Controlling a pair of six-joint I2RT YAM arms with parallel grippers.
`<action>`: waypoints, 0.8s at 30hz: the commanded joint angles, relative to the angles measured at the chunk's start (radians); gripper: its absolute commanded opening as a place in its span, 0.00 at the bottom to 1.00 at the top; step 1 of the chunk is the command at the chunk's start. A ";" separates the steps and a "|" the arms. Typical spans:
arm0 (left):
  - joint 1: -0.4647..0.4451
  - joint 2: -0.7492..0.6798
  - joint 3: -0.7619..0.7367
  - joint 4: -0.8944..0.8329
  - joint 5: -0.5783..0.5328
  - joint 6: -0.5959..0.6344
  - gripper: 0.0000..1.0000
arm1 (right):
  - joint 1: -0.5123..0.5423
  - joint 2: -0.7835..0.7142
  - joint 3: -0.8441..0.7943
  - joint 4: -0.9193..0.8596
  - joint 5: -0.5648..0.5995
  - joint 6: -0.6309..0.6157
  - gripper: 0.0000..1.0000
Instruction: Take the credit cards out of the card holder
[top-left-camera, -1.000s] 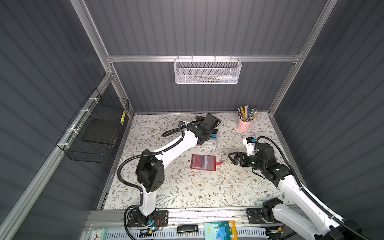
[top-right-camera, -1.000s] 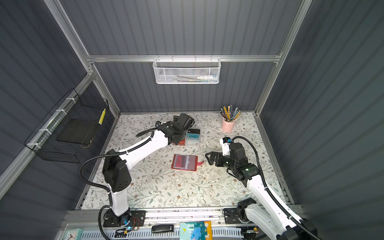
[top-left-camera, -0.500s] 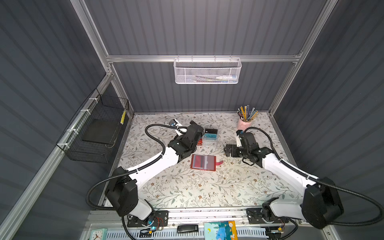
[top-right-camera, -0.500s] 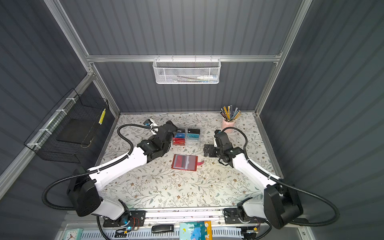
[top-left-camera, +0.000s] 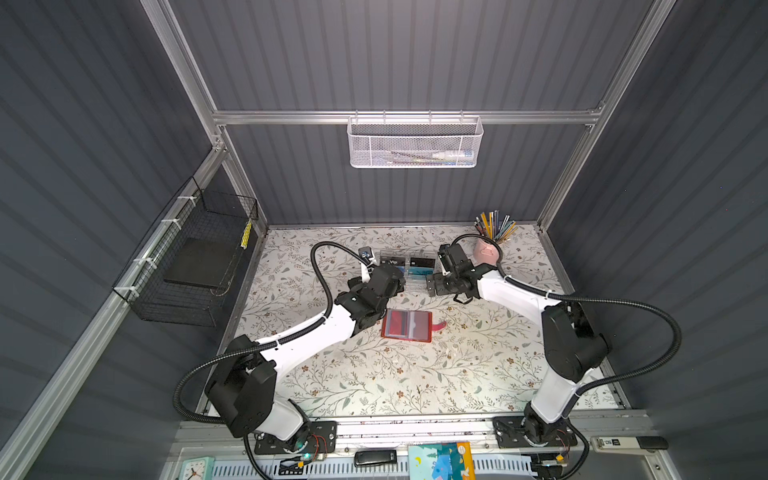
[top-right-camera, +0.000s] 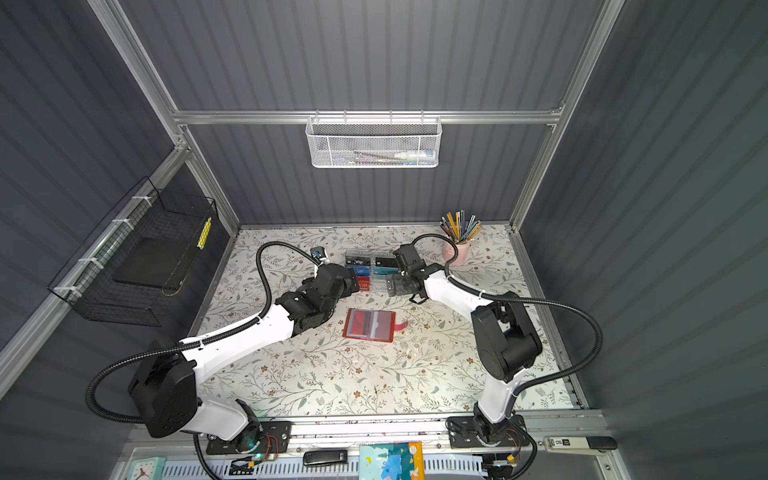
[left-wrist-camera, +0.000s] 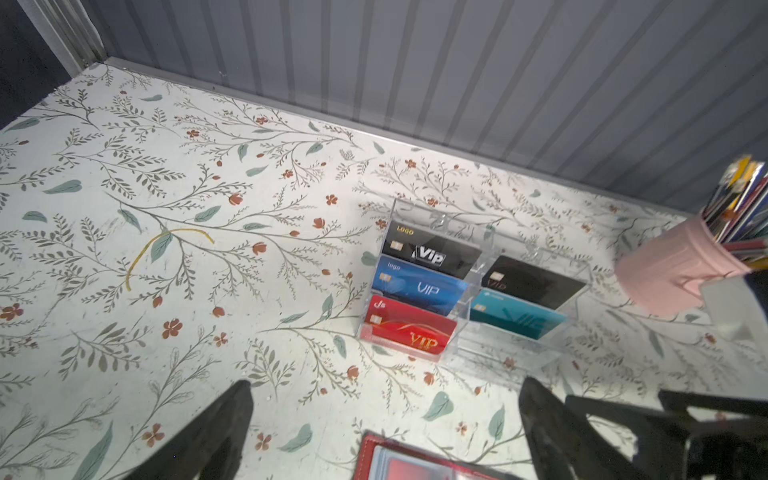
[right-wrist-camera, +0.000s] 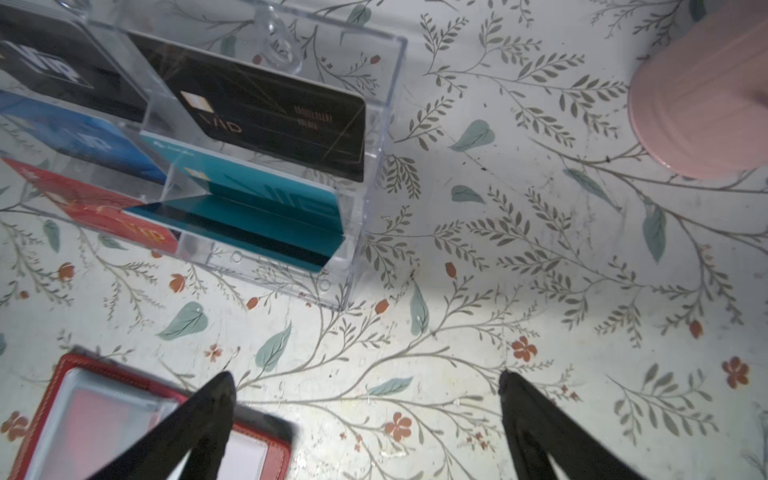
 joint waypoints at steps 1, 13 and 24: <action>0.006 0.016 -0.006 -0.063 0.008 0.044 1.00 | 0.001 0.036 0.053 -0.063 0.047 -0.022 0.99; 0.012 -0.078 -0.176 0.185 0.316 0.162 1.00 | -0.007 0.153 0.166 -0.083 0.047 -0.027 0.99; 0.014 -0.066 -0.206 0.223 0.350 0.151 1.00 | -0.025 0.217 0.266 -0.090 0.041 -0.034 0.99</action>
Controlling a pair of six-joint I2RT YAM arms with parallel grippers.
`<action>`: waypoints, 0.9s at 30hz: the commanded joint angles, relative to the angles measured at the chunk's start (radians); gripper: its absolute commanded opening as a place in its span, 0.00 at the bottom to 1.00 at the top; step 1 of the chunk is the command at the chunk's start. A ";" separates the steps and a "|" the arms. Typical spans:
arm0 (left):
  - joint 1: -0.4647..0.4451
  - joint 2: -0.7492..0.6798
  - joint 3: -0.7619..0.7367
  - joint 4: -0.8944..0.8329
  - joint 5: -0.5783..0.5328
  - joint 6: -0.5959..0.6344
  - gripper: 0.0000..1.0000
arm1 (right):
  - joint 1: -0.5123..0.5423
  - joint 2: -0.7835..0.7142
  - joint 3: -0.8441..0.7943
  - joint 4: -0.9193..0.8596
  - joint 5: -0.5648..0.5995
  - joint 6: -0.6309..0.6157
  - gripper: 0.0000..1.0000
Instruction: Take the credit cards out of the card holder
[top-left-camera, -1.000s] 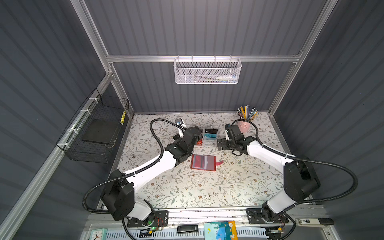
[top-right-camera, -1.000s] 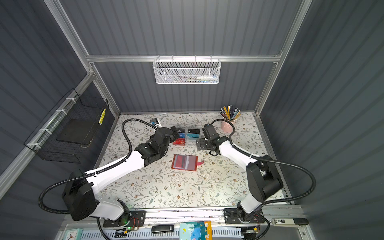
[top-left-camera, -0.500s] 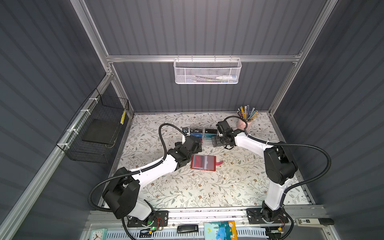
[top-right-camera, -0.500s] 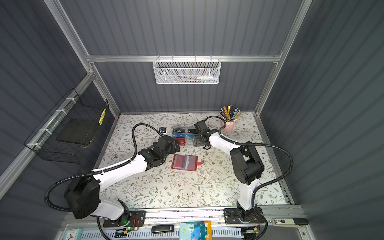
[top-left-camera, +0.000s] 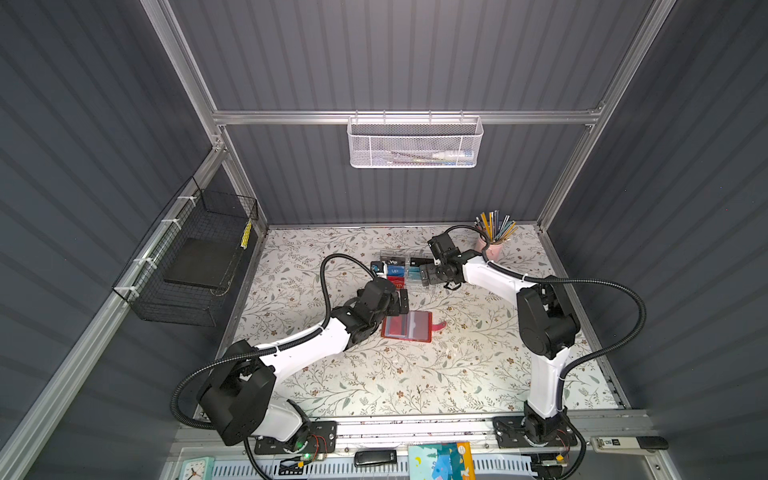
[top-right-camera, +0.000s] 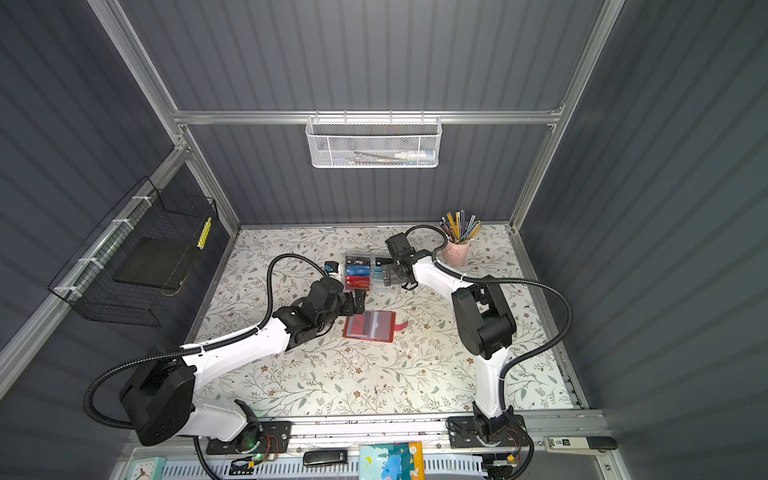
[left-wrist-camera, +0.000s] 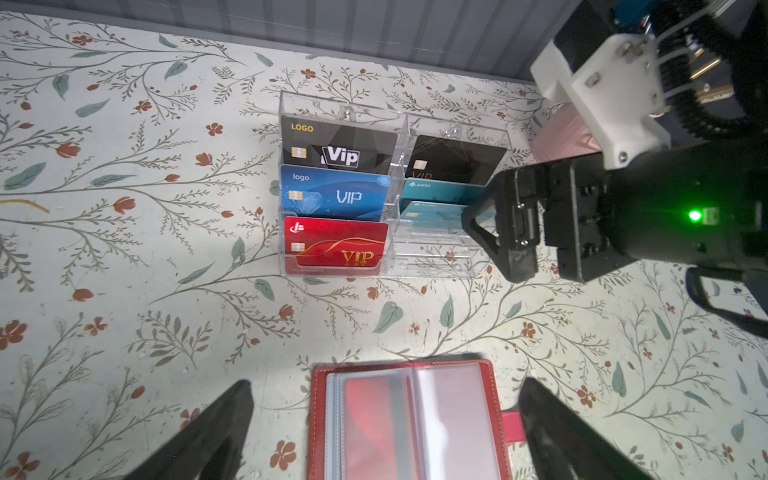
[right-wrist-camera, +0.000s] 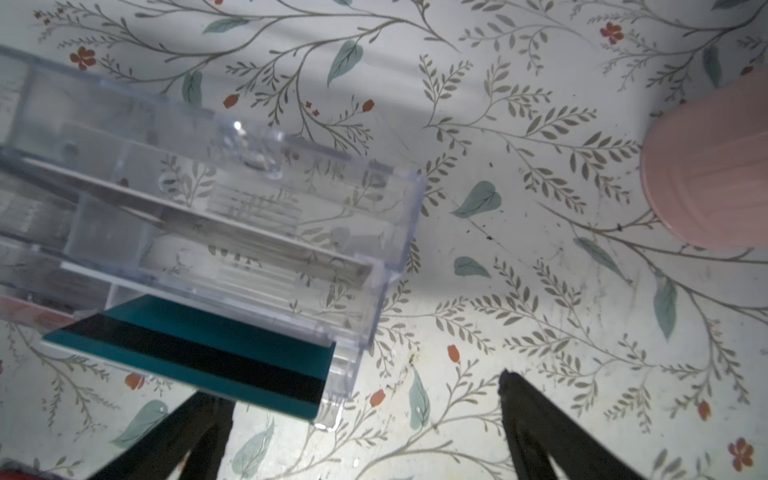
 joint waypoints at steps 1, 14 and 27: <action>0.010 -0.006 -0.024 0.033 0.021 0.014 1.00 | -0.008 0.018 0.030 -0.017 0.013 -0.010 0.99; 0.017 0.044 -0.022 0.050 0.035 0.004 1.00 | -0.031 0.058 0.073 -0.005 -0.004 -0.019 0.99; 0.033 -0.019 -0.026 0.019 0.041 0.012 1.00 | -0.030 -0.051 -0.018 0.038 -0.096 0.011 0.99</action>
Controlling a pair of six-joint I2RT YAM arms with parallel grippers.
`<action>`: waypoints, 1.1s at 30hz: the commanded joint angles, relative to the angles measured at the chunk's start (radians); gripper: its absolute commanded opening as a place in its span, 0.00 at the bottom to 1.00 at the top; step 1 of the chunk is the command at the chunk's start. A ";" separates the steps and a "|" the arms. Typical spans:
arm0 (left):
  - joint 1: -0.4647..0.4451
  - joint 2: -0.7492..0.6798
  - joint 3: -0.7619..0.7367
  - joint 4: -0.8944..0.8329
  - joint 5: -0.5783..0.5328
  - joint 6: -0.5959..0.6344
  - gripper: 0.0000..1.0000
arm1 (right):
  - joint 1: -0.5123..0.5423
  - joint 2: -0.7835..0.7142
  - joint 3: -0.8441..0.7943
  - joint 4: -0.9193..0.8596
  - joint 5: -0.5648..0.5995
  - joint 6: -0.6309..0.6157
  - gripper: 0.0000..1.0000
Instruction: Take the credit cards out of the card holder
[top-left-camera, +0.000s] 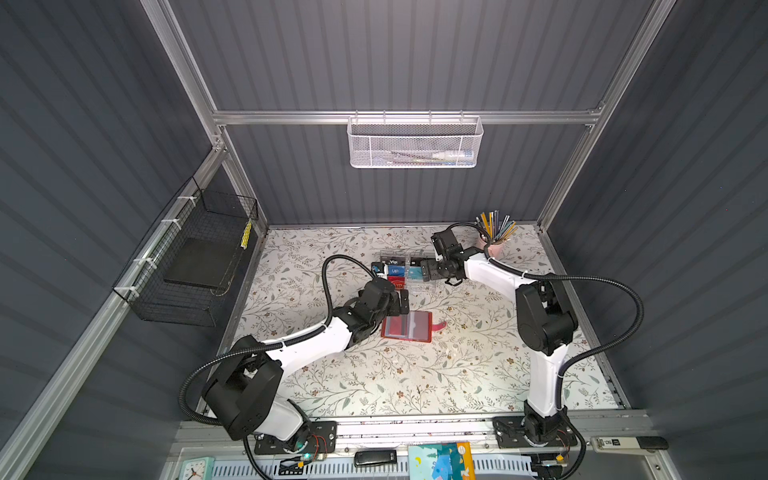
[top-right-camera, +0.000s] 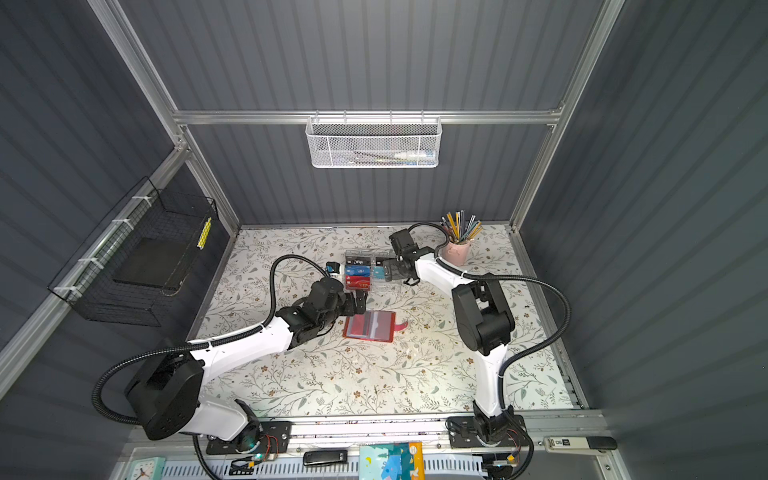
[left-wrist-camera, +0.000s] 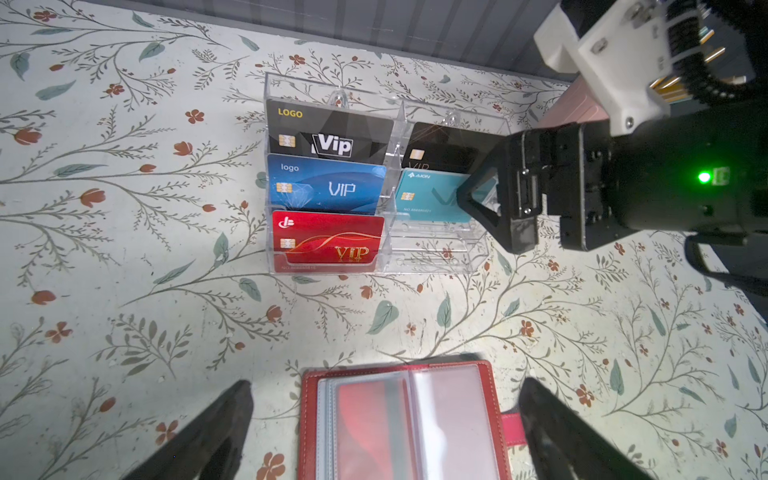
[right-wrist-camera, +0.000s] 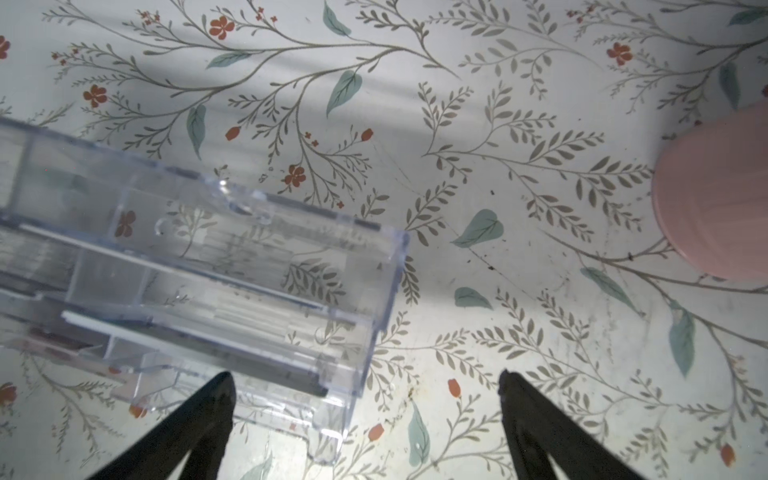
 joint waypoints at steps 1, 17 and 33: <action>0.010 -0.061 -0.012 -0.035 -0.004 0.011 1.00 | 0.000 -0.078 -0.043 0.010 -0.045 0.024 0.99; 0.030 -0.210 0.012 -0.203 -0.002 0.017 1.00 | 0.036 -0.397 -0.263 0.021 -0.024 0.073 0.99; 0.084 -0.359 -0.036 -0.298 -0.024 0.019 1.00 | 0.038 -0.634 -0.474 -0.039 0.031 0.117 0.99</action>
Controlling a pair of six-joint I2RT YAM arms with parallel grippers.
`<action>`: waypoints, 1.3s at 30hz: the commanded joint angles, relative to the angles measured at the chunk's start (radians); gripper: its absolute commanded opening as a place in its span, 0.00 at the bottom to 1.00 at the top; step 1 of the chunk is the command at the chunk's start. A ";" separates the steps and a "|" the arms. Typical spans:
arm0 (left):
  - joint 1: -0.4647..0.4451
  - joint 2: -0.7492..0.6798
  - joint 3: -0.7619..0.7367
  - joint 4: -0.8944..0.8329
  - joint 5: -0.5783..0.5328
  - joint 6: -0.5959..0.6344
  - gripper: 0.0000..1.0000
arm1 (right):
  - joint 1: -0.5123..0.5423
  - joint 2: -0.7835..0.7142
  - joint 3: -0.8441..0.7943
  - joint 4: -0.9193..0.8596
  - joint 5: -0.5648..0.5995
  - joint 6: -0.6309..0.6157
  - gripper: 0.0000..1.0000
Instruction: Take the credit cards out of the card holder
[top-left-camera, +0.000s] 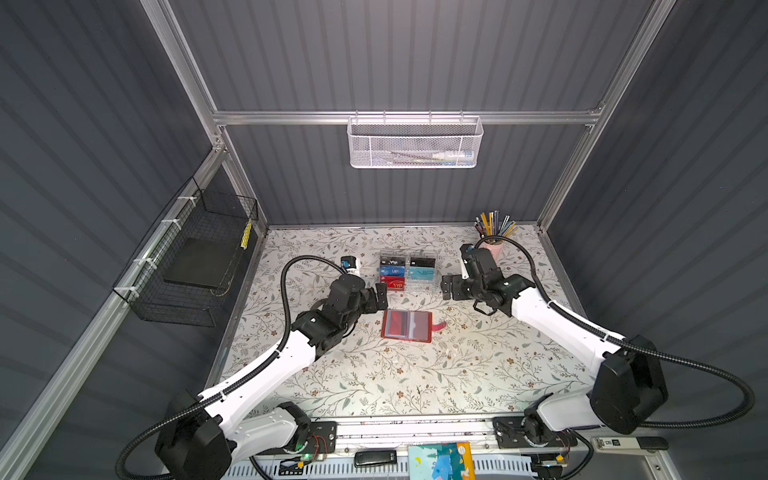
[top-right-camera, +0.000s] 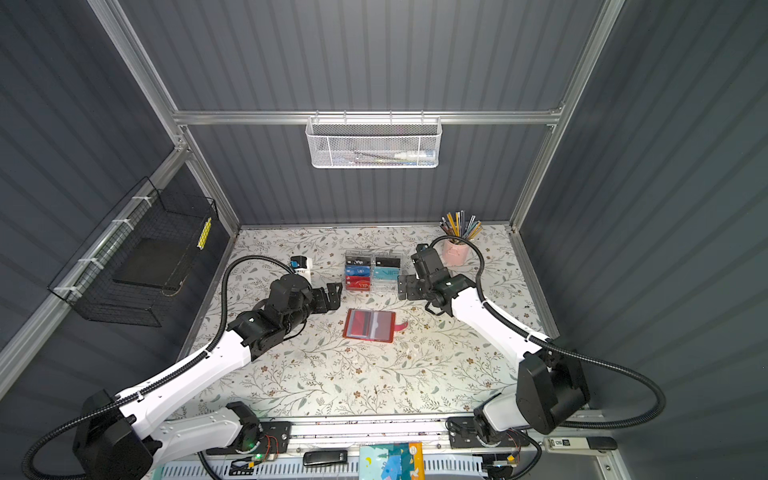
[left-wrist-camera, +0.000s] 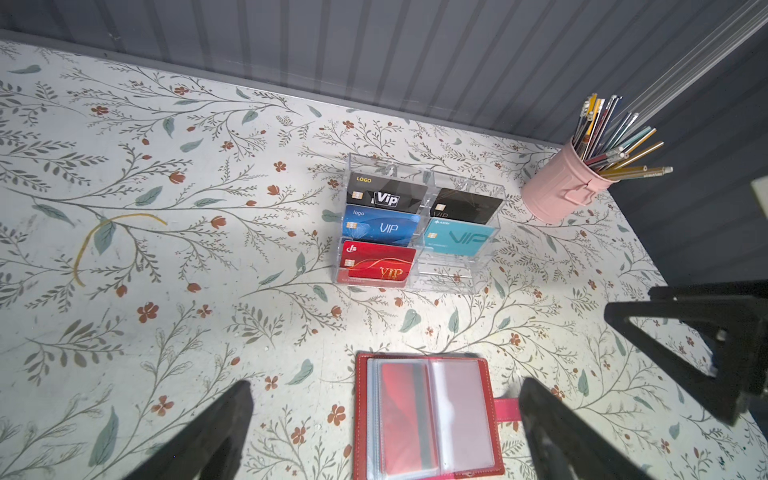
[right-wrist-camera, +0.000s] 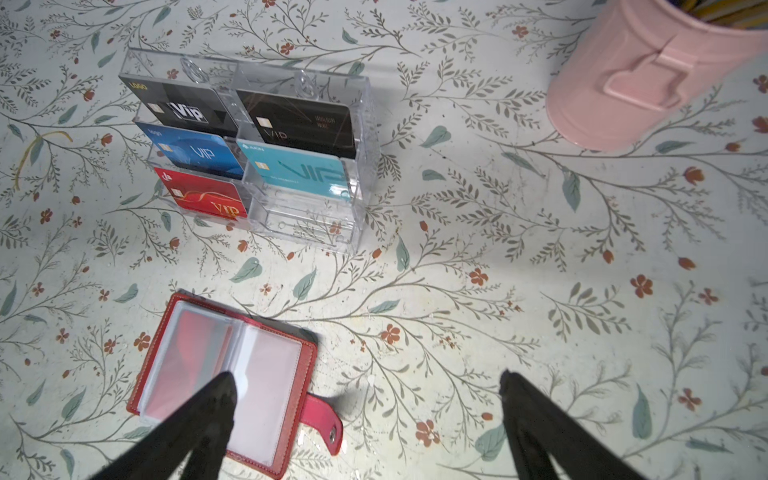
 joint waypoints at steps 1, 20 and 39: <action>0.008 -0.027 -0.020 -0.054 -0.041 0.021 1.00 | 0.002 -0.054 -0.039 -0.024 0.052 0.019 0.99; 0.334 0.308 -0.186 0.488 -0.717 0.381 1.00 | -0.222 -0.291 -0.485 0.442 0.551 -0.058 0.99; 0.524 0.543 -0.338 0.997 -0.349 0.457 1.00 | -0.461 -0.126 -0.762 1.280 0.322 -0.250 0.99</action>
